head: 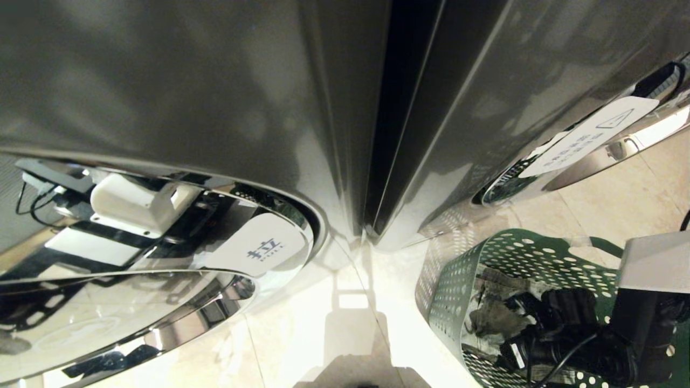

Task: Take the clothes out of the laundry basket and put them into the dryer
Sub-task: Take the clothes out of the basket

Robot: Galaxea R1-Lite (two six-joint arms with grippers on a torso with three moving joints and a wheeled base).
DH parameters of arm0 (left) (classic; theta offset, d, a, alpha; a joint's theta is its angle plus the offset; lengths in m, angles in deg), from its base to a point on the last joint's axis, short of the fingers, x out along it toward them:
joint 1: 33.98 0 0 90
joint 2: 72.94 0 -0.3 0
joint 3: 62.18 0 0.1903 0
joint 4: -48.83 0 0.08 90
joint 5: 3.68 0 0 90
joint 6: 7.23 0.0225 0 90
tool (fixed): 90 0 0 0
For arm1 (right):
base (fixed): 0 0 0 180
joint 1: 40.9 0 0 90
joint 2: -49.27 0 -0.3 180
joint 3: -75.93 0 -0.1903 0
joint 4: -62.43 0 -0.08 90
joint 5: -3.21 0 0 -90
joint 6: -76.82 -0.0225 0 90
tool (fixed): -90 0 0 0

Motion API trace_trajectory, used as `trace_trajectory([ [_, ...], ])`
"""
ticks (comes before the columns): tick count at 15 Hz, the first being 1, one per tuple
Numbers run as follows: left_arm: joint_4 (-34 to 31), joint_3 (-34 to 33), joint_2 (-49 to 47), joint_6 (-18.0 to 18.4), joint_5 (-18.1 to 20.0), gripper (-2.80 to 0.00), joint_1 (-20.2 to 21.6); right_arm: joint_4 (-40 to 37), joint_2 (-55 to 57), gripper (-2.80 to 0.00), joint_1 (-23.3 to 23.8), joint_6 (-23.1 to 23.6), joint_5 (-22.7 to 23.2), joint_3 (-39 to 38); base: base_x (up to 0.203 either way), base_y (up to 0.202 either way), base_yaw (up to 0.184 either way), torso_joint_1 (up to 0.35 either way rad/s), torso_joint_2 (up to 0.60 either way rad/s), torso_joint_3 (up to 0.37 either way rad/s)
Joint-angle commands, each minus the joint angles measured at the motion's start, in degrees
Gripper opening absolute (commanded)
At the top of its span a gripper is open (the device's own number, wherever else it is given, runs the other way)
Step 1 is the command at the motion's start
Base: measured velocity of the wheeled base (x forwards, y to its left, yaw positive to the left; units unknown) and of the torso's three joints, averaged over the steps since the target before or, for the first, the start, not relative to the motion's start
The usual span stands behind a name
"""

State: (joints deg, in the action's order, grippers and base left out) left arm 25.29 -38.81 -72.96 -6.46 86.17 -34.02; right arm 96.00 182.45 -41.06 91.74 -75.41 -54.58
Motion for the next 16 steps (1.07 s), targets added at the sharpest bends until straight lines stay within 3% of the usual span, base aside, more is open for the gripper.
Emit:
trace_trajectory([
  [1,0.0,0.0,0.02,0.02,-0.02,-2.8,0.02,0.33,4.7,0.0,-0.11,0.58,0.36,2.33,0.0,0.0,0.0,0.0,0.0,0.0],
  [3,0.0,0.0,0.02,-0.03,-0.02,-2.8,0.02,0.34,6.8,0.0,-0.11,0.48,-2.31,3.24,0.0,0.0,0.0,0.0,0.0,0.0],
  [6,0.0,0.0,0.02,0.0,-0.02,-2.8,0.04,0.39,7.29,0.0,0.26,-2.82,-11.85,4.24,0.0,0.0,0.0,0.0,0.0,0.0],
  [16,0.0,0.0,0.02,0.01,-0.02,-2.8,-0.03,2.95,13.31,0.0,1.34,-3.96,-13.63,8.18,0.0,0.0,0.0,0.0,0.0,0.0],
])
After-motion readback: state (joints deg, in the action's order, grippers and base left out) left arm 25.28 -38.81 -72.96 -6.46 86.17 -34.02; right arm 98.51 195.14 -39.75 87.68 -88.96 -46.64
